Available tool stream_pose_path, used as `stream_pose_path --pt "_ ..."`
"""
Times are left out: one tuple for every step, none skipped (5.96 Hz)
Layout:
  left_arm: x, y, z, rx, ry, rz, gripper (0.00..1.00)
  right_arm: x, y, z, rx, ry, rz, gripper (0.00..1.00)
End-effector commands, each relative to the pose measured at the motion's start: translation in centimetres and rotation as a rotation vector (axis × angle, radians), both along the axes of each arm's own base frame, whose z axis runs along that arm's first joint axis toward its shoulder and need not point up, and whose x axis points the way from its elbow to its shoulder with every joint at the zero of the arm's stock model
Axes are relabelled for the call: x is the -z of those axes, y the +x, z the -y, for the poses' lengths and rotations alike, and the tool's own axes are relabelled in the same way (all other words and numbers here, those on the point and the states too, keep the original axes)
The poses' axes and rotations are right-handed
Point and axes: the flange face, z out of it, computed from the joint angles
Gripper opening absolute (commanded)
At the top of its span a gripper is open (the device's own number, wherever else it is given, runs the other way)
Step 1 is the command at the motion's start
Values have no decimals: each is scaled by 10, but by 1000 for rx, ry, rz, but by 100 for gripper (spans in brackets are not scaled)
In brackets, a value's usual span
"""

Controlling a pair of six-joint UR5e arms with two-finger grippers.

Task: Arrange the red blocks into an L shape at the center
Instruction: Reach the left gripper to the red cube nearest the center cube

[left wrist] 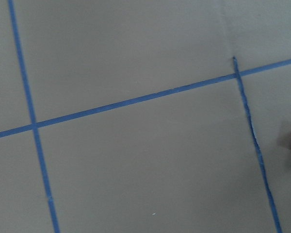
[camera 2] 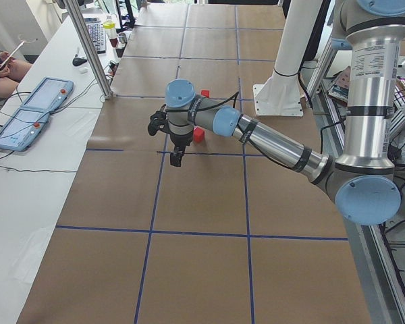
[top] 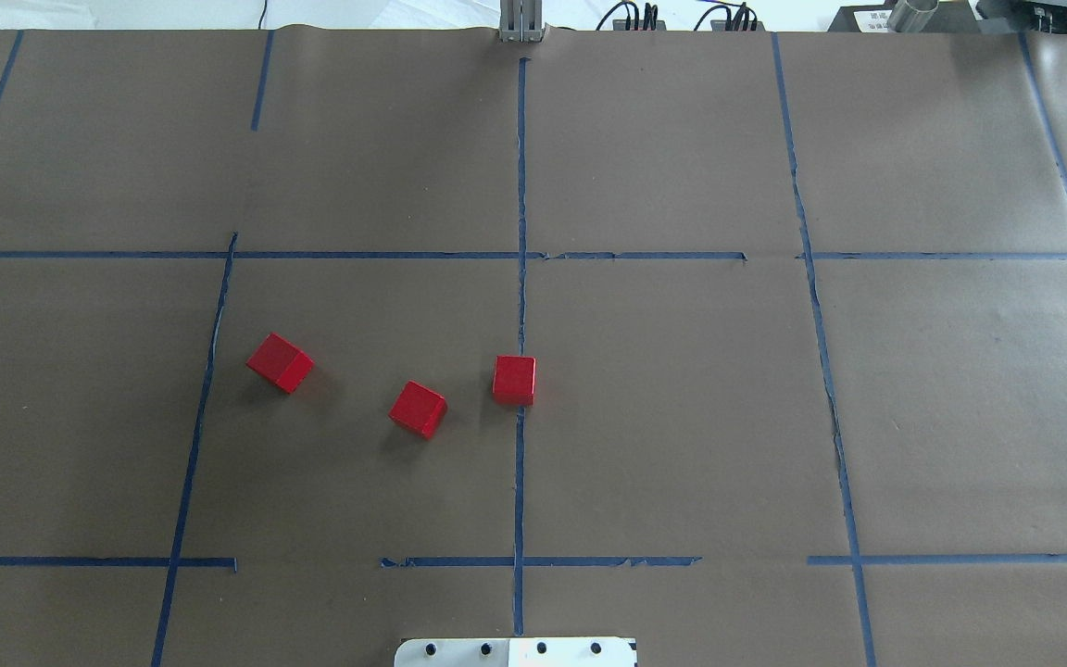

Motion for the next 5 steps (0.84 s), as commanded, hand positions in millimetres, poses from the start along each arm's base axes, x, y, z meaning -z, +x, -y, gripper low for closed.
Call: stream_pose_path --pt "84 117 1 -46 -43 -47 100 -12 9 -29 -16 -24 -3 100" --pt "122 186 -10 -17 -33 -5 100 -12 9 -28 -20 -28 -3 100" --pt "157 277 -43 3 -19 33 100 -13 9 -27 -22 -31 -4 100" --pt "170 334 -60 65 -4 67 100 -13 9 -27 -22 -33 -3 100" --pt "167 366 -66 95 17 23 100 -13 9 -27 -21 -32 -3 100"
